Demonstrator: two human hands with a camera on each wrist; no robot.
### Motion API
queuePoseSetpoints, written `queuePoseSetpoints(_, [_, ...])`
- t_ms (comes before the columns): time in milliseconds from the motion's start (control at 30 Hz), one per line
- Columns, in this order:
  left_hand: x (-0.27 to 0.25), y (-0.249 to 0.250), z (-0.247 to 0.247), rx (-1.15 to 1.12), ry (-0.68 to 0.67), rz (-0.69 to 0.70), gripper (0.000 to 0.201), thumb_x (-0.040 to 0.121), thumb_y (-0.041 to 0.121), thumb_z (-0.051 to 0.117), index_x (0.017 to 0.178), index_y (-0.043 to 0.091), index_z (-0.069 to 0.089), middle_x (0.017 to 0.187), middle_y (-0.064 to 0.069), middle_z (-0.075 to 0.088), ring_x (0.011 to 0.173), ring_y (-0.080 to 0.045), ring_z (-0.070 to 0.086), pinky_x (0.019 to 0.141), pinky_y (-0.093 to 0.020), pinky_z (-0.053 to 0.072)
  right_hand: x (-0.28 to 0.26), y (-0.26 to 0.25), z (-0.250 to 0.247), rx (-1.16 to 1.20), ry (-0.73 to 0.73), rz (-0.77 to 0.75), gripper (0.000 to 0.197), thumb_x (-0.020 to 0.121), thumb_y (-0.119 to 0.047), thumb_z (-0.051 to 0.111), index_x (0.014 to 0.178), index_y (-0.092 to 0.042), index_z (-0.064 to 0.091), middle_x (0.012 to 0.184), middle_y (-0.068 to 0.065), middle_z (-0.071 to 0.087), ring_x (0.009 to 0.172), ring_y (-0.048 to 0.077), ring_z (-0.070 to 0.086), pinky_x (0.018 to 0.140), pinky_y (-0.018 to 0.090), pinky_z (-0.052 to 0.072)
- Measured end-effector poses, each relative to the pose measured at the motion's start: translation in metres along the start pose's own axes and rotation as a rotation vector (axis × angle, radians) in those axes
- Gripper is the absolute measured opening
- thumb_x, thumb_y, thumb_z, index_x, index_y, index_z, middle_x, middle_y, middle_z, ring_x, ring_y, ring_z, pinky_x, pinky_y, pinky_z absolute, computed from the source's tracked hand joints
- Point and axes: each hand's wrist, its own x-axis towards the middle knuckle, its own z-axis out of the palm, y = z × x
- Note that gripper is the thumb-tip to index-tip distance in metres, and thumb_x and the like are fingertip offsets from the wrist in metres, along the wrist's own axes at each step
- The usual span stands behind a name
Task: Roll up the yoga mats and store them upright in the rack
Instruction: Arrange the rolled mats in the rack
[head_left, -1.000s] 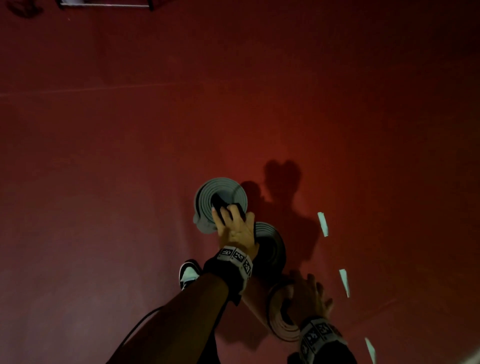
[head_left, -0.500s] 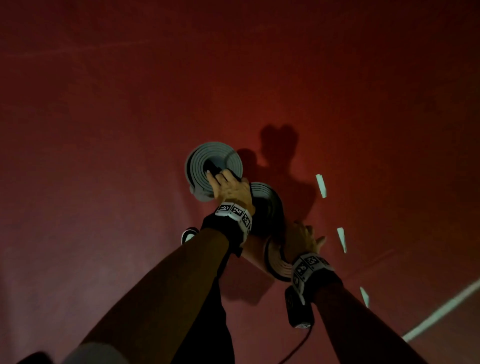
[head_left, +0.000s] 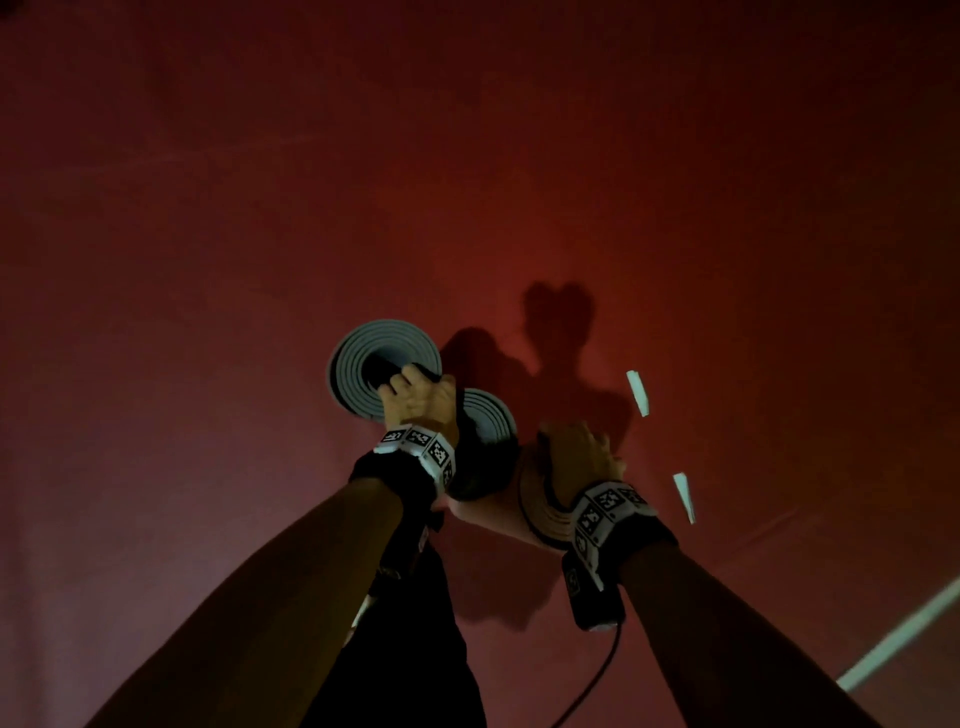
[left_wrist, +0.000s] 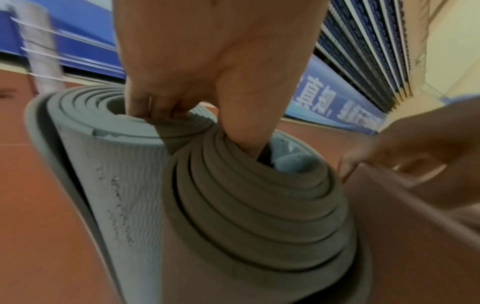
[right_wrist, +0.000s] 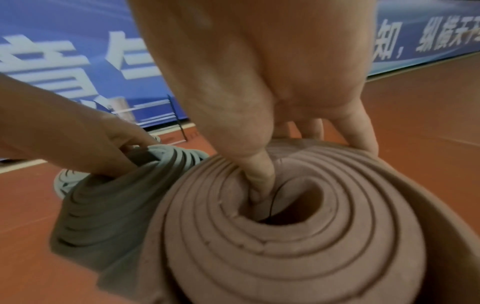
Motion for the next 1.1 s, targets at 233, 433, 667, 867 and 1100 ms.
queuePoseSetpoints(233, [-0.009,-0.058,-0.082,0.005,-0.124,-0.04,0.052,0.09,0.029,0.061,0.139,0.02,0.045,0.134,-0.018,0.039,0.124,-0.037,0.042,0.107,-0.049,0.032,-0.034,-0.056,-0.062,-0.036,-0.001,-0.142,0.043,0.098,-0.015,0.05,0.134,-0.037,0.045,0.145,0.003,0.039,0.135,0.034,0.033,0.106,0.064,0.032])
queuePoseSetpoints(433, [-0.018,-0.126,-0.158,-0.074,-0.123,-0.173,0.056,0.089,0.037,0.064,0.139,0.022,0.046,0.134,-0.018,0.039,0.124,-0.037,0.042,0.106,-0.048,0.033,-0.067,-0.128,-0.122,-0.089,0.066,-0.25,0.062,0.087,0.01,0.051,0.131,-0.033,0.05,0.138,0.008,0.045,0.133,0.036,0.037,0.103,0.067,0.034])
queuePoseSetpoints(667, [0.018,-0.216,-0.254,-0.199,-0.063,-0.314,0.062,0.084,0.05,0.067,0.136,0.021,0.049,0.132,-0.018,0.044,0.123,-0.04,0.045,0.106,-0.049,0.033,-0.067,-0.234,-0.219,-0.134,0.107,-0.414,0.037,0.1,-0.008,0.041,0.131,-0.025,0.05,0.143,0.01,0.04,0.136,0.037,0.033,0.112,0.063,0.027])
queuePoseSetpoints(867, [0.087,-0.294,-0.323,-0.356,0.045,-0.568,0.038,0.096,0.044,0.055,0.125,0.021,0.062,0.124,-0.013,0.054,0.117,-0.034,0.052,0.103,-0.044,0.033,-0.034,-0.362,-0.308,-0.238,0.099,-0.606,0.057,0.092,-0.001,0.048,0.139,-0.033,0.048,0.153,0.012,0.034,0.141,0.039,0.028,0.112,0.062,0.025])
queuePoseSetpoints(1100, [0.159,-0.378,-0.403,-0.426,0.086,-0.581,0.048,0.086,0.041,0.066,0.131,0.026,0.056,0.134,-0.016,0.05,0.126,-0.036,0.046,0.103,-0.049,0.038,-0.001,-0.493,-0.401,-0.373,0.143,-0.705,0.064,0.081,0.009,0.046,0.13,-0.033,0.051,0.142,0.01,0.039,0.134,0.037,0.033,0.112,0.065,0.024])
